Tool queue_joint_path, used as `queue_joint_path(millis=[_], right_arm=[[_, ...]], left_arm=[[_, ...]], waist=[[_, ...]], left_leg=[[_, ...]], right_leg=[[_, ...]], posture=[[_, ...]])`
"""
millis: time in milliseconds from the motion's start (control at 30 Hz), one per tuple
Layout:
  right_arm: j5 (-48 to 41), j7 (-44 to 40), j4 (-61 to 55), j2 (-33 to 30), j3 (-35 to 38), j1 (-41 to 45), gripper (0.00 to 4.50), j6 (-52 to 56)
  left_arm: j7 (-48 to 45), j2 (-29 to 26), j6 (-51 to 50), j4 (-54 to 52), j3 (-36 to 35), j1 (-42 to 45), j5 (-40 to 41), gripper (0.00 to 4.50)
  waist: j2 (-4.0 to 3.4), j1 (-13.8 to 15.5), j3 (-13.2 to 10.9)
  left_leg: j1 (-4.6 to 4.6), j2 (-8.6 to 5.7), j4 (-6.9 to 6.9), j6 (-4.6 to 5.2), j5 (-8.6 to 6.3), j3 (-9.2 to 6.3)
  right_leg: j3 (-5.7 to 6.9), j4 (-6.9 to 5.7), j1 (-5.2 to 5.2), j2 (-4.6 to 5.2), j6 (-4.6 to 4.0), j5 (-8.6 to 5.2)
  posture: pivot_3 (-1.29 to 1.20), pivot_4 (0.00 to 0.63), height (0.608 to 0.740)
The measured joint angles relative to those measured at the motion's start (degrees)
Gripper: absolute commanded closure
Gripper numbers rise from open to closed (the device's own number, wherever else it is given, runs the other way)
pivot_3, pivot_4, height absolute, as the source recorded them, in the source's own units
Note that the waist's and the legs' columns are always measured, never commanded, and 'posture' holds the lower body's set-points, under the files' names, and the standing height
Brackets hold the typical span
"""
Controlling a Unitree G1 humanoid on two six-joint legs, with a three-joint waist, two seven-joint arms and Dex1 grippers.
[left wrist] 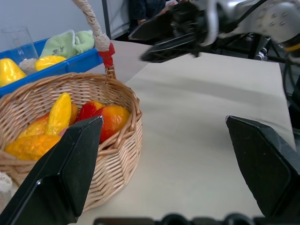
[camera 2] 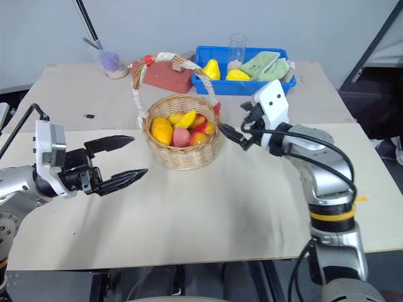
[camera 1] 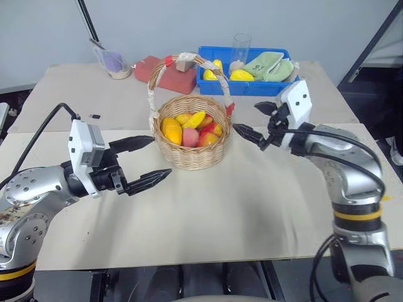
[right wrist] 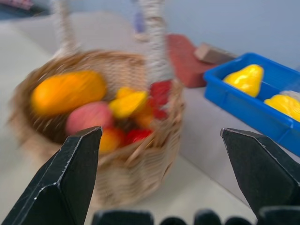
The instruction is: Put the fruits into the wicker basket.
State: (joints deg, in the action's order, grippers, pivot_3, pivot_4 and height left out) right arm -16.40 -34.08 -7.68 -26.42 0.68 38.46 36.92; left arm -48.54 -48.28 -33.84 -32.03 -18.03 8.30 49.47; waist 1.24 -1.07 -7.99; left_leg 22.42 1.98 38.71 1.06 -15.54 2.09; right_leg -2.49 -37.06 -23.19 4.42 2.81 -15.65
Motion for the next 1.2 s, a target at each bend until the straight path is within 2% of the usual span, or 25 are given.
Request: queue_joint_path(millis=[267, 400, 700, 933, 1100, 1200], right_arm=[[2.48, 1.66, 13.95, 6.55, -1.63, 5.56, 0.02, -7.62], [2.93, 2.21, 18.36, 8.37, -1.67, 7.03, 1.21, -10.86], [2.89, 2.40, 21.08, 9.65, -1.51, 8.16, 4.28, -14.08], [2.73, 0.78, 20.28, 8.01, -1.51, 7.41, 4.33, -14.38], [2.75, -0.54, 18.98, 1.84, 0.96, 5.00, 4.33, -16.19], [3.24, -0.86, 20.10, -5.12, 4.57, 2.50, 4.33, -18.75]], left_arm=[[-0.55, 0.00, 0.01, 1.32, 1.16, 1.06, -0.48, 0.00], [-0.47, 0.11, 0.09, 1.36, 1.24, 1.01, -1.17, 0.00], [-0.28, 1.01, 0.19, 1.33, 1.30, 0.08, -2.22, 0.00], [-0.21, 1.80, 0.35, 1.45, 2.29, 1.26, -2.72, 0.00], [-0.26, 2.71, 0.93, 1.84, 3.38, 2.83, -3.39, 0.00], [-0.27, 3.40, 1.04, 2.21, 4.43, 3.58, -3.58, 0.00]], waist=[[-0.01, 0.24, 0.00], [-0.01, 0.16, -0.01], [-0.01, 0.12, -0.01], [-0.02, 0.32, -0.01], [-0.02, 0.54, -0.02], [-0.02, 1.01, -0.02]], left_leg=[[0.05, -0.01, 0.01, -0.01, 0.01, 0.01], [0.05, 0.00, 0.01, -0.02, 0.01, 0.00], [0.06, 0.01, 0.00, -0.02, 0.01, 0.00], [0.10, 0.00, -0.01, -0.02, 0.01, -0.02], [0.22, -0.04, 0.02, -0.02, 0.01, -0.02], [0.27, -0.06, 0.04, -0.02, 0.01, -0.03]], right_leg=[[0.04, -0.05, 0.04, 0.03, 0.01, 0.00], [0.04, -0.05, 0.03, 0.03, 0.01, 0.00], [0.06, -0.07, 0.03, 0.04, 0.01, 0.01], [0.08, -0.06, 0.03, 0.06, 0.01, 0.01], [0.07, -0.03, 0.03, 0.10, 0.06, 0.03], [0.07, 0.01, 0.03, 0.10, 0.06, 0.03]], posture=[[0.00, 0.150, 0.740], [0.00, 0.150, 0.740], [0.00, 0.150, 0.740], [0.00, 0.150, 0.740], [0.00, 0.150, 0.740], [0.00, 0.150, 0.740]])
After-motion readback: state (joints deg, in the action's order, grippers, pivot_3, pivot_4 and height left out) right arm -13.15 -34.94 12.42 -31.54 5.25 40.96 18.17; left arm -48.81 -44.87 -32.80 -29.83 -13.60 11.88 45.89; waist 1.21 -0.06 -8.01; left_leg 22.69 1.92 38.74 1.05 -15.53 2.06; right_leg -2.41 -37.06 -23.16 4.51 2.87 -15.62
